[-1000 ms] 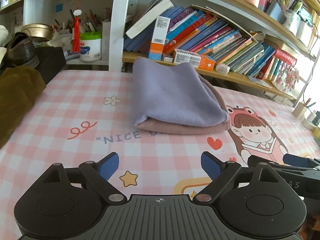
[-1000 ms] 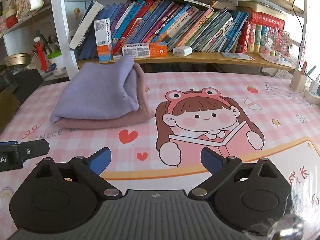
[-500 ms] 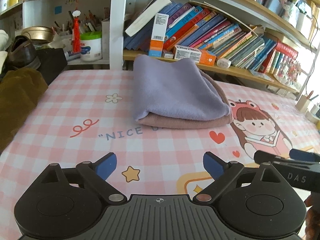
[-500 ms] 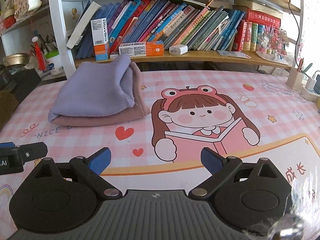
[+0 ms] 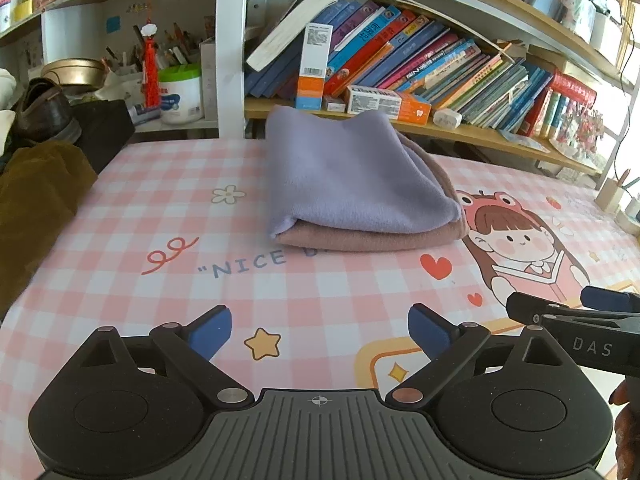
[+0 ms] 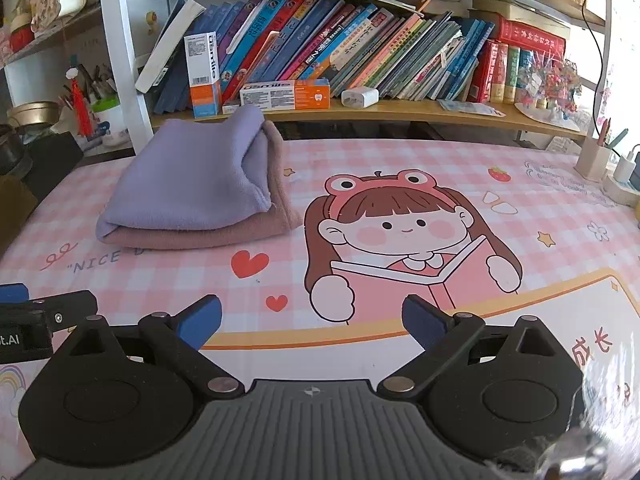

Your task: Fold clothes

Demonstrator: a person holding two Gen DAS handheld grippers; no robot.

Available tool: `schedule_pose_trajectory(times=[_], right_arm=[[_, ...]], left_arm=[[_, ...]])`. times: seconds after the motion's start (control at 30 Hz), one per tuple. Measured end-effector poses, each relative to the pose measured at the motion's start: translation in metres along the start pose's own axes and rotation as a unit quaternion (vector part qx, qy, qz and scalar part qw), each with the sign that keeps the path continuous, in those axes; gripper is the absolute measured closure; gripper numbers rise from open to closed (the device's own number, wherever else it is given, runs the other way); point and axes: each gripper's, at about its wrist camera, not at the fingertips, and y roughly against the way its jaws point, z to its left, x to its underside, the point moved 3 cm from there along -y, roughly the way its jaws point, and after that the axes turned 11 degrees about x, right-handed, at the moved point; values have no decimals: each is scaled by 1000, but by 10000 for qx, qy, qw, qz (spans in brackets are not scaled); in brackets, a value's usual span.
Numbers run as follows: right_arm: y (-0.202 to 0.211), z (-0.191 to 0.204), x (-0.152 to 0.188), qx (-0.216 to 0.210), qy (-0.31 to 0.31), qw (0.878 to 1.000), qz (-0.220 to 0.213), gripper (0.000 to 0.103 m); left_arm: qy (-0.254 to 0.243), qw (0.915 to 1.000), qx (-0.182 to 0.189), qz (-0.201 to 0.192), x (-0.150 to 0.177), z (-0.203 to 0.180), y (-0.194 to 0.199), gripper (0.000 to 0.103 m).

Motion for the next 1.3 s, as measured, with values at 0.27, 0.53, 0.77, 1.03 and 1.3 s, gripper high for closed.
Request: schedule_pose_trajectory(times=[0.27, 0.53, 0.77, 1.03, 1.3], right_arm=[[0, 2, 0, -1, 34, 10000, 40, 5], [0, 2, 1, -2, 34, 10000, 77, 4], [1, 2, 1, 1, 42, 9999, 98, 4], [-1, 2, 1, 9, 72, 9999, 130, 4], [-3, 3, 1, -3, 101, 9998, 142, 4]], left_arm=[[-67, 10000, 27, 30, -1, -1, -1, 5], [-109, 9999, 37, 71, 0, -3, 0, 5], [-77, 9999, 0, 123, -2, -2, 1, 4], [-31, 9996, -27, 296, -3, -1, 0, 4], [-38, 9997, 24, 242, -3, -3, 0, 4]])
